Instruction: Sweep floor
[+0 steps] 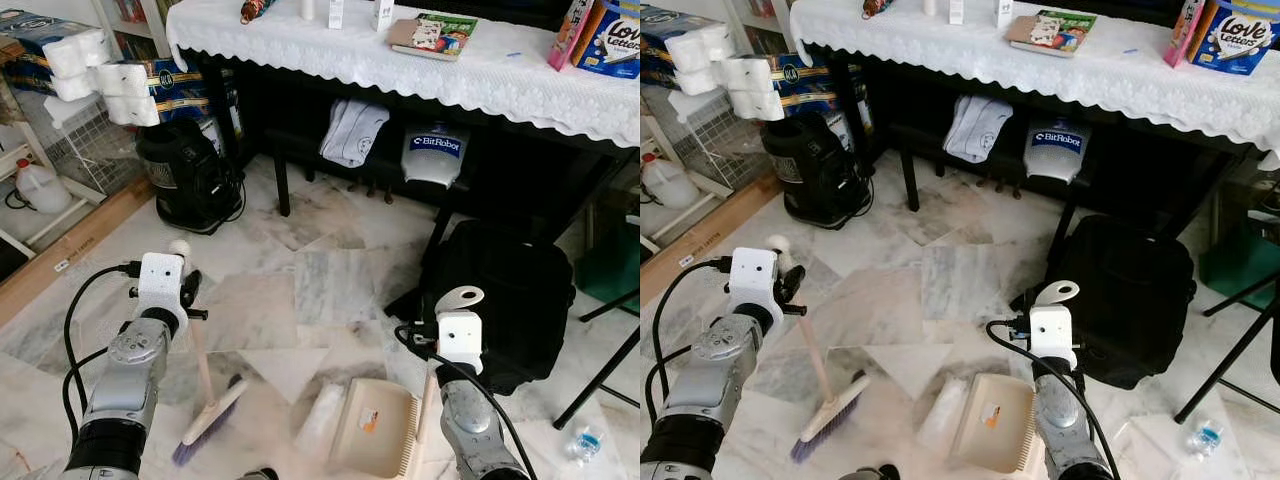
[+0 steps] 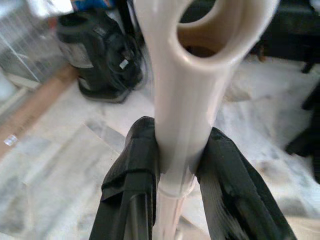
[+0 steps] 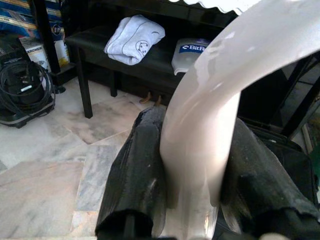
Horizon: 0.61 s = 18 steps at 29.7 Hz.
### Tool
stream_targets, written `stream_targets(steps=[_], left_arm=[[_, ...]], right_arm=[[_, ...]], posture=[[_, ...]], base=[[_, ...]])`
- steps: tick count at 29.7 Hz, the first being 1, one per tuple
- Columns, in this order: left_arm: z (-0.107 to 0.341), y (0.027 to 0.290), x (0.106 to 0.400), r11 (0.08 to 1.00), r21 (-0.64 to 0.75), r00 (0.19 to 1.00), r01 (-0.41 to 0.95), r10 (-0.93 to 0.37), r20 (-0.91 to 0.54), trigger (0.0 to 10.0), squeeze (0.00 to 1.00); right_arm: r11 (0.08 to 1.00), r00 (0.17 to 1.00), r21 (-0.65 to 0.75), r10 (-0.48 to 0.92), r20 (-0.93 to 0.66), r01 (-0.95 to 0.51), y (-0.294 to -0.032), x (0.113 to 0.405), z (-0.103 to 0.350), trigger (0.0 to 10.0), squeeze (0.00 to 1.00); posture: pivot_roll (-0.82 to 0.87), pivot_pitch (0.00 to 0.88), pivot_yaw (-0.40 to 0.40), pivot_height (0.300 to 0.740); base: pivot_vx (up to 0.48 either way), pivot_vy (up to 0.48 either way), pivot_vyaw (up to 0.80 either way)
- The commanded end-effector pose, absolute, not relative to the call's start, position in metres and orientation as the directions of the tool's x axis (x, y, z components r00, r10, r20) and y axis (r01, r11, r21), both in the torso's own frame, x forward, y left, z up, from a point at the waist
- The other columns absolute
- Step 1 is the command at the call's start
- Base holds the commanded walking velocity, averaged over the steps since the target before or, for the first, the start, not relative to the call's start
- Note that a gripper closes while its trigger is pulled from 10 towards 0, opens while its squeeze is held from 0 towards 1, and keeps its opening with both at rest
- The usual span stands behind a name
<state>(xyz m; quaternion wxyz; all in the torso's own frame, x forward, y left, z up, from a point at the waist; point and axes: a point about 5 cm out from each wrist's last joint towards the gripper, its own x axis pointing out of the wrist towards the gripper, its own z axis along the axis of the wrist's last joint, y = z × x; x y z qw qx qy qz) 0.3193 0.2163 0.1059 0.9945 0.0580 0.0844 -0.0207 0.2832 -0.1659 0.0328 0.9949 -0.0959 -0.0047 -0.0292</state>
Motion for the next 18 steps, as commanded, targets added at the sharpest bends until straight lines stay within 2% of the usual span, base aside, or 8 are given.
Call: stream_targets(steps=[1,4,9,18], left_arm=[[0.104,0.210,0.317,0.994,0.069,0.978,0.088,-0.073,-0.197,10.0,0.00],[0.104,0.205,0.317,0.993,-0.016,0.970,0.119,-0.120,-0.211,10.0,0.00],[0.110,0.199,0.317,0.984,-0.082,0.964,0.159,-0.173,-0.202,10.0,0.00],[0.129,0.185,0.317,0.930,-0.259,0.945,0.260,-0.300,-0.130,10.0,0.00]], right_arm=[[0.979,0.998,-0.201,-0.043,-0.046,0.033,-0.164,0.275,0.021,10.0,0.00],[0.979,0.998,-0.201,-0.043,-0.046,0.033,-0.164,0.274,0.021,10.0,0.00],[0.979,0.998,-0.202,-0.044,-0.044,0.035,-0.164,0.275,0.021,10.0,0.00],[0.978,0.998,-0.207,-0.047,-0.035,0.038,-0.168,0.277,0.024,10.0,0.00]], posture=[[0.06,0.179,0.030,0.740],[0.06,0.183,0.028,0.740],[0.06,0.185,0.027,0.740],[0.06,0.187,0.024,0.740]], base=[[0.000,0.000,0.00],[0.000,0.000,0.00],[0.000,0.000,0.00],[0.000,0.000,0.00]])
